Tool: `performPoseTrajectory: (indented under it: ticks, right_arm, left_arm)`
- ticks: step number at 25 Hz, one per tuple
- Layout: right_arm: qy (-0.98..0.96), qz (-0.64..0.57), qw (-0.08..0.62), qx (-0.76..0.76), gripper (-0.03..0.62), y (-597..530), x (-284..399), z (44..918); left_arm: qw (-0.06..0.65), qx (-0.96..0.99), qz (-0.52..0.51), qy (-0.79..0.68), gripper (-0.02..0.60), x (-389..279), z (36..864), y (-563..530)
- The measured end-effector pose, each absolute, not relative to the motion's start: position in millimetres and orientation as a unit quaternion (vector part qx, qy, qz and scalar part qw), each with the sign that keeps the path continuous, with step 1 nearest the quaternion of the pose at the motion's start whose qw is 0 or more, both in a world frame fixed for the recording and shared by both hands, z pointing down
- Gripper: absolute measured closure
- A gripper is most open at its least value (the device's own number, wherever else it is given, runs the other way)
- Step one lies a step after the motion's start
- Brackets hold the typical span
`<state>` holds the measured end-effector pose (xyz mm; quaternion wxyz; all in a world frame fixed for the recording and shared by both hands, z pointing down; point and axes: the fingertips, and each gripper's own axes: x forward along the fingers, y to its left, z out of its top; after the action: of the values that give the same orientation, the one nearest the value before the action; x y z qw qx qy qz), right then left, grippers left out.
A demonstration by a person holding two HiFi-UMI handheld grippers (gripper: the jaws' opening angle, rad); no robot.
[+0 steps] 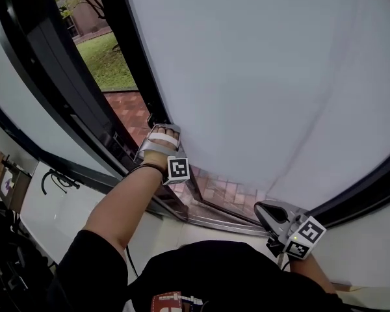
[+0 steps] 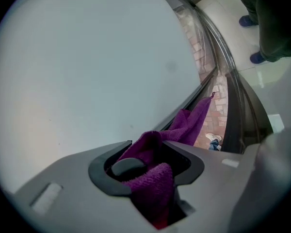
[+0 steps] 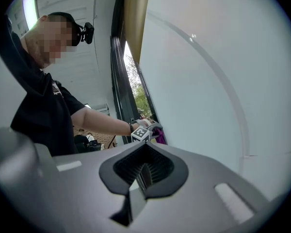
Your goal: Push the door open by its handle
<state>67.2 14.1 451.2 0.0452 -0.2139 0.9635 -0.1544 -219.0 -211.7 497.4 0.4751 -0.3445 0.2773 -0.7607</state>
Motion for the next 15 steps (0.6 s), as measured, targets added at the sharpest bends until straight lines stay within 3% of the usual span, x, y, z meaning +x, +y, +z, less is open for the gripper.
performPoseTrajectory:
  ticks: [8, 15]
  right_arm:
    - [0.96, -0.139, 0.035, -0.24, 0.594, -39, 62, 436]
    - [0.953, -0.105, 0.032, -0.282, 0.594, -113, 85, 424]
  left_arm:
    - [0.504, -0.365, -0.738, 0.26, 0.412, -202, 486, -298]
    - [0.495, -0.42, -0.724, 0.232, 0.455, -152, 495, -391]
